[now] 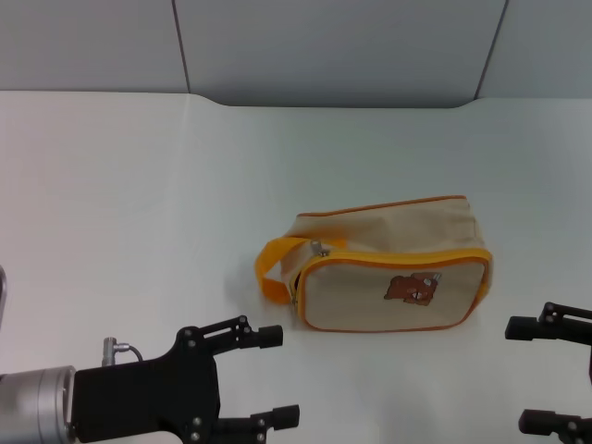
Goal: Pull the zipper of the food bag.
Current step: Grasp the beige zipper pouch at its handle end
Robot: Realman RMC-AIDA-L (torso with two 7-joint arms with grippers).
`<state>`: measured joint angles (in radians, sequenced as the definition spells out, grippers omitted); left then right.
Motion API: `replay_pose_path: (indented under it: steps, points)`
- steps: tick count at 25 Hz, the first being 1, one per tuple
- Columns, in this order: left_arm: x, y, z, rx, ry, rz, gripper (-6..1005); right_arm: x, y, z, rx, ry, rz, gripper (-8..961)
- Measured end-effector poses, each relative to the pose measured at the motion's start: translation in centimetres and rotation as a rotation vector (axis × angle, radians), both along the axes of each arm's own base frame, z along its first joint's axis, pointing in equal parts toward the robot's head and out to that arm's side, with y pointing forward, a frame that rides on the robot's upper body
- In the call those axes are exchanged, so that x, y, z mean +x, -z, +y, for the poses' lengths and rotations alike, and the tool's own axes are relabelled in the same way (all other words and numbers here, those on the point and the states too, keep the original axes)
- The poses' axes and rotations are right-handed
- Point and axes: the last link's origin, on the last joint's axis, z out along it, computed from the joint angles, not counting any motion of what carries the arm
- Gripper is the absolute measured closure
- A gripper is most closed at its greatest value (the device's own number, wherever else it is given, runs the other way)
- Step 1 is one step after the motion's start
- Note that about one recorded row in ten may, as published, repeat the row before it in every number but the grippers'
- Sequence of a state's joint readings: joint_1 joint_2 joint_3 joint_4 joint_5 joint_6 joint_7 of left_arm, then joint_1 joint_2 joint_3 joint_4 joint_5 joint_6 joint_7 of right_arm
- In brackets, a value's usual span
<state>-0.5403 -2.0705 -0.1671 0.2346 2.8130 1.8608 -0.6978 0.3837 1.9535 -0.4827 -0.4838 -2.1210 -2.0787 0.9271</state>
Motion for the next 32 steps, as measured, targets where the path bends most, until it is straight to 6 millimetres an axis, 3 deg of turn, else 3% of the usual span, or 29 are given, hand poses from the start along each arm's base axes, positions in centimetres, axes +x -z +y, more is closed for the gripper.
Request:
replay_pose_path:
  steps: [32]
  points:
    - [0.2, 0.8, 1.0, 0.084, -0.035, -0.001, 251, 0.0, 1.1, 0.4, 0.017, 0.033, -0.017, 137]
